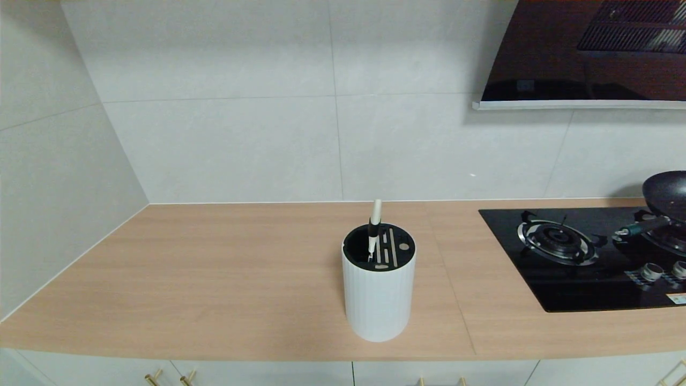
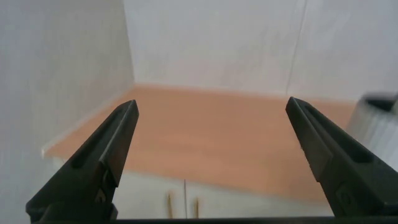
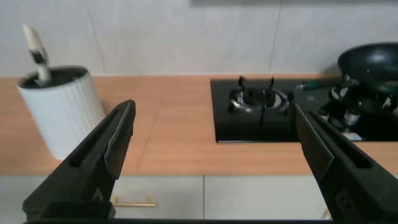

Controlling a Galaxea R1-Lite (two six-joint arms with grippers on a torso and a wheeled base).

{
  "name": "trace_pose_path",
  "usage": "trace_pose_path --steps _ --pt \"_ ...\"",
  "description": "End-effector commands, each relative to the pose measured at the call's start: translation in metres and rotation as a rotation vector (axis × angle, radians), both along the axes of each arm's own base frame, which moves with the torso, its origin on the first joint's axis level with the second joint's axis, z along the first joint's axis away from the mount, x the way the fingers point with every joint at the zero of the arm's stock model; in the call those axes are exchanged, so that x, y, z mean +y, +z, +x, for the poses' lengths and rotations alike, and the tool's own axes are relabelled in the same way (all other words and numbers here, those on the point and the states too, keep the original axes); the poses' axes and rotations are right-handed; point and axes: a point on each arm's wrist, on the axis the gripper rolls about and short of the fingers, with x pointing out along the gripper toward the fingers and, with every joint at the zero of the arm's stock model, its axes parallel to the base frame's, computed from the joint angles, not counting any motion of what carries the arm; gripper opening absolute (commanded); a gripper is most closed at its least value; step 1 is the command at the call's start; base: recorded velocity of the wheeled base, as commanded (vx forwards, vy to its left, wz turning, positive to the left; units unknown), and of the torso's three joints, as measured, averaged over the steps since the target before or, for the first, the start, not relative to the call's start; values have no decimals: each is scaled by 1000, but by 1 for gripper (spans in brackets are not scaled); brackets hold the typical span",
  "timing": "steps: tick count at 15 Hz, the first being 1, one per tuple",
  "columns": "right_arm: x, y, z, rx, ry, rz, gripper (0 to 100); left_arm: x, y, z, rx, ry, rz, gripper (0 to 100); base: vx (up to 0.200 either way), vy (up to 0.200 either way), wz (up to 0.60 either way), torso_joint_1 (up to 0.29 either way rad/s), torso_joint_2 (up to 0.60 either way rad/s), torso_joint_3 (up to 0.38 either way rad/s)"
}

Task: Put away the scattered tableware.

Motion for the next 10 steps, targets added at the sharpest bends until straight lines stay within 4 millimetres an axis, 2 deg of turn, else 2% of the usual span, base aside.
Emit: trace_pose_path --steps 1,2,4,10 --pt "0 -27 12 30 -2 -15 100 -1 -30 12 89 -50 4 100 0 0 0 0 0 0" --pt "0 -30 12 67 3 -11 100 -1 -39 15 104 -62 6 100 0 0 0 0 0 0" --pt "0 -38 12 146 7 -12 100 -3 -42 17 103 -139 3 100 0 0 0 0 0 0" --pt "0 -37 13 137 13 -9 100 -4 -44 17 114 -169 -7 100 0 0 0 0 0 0"
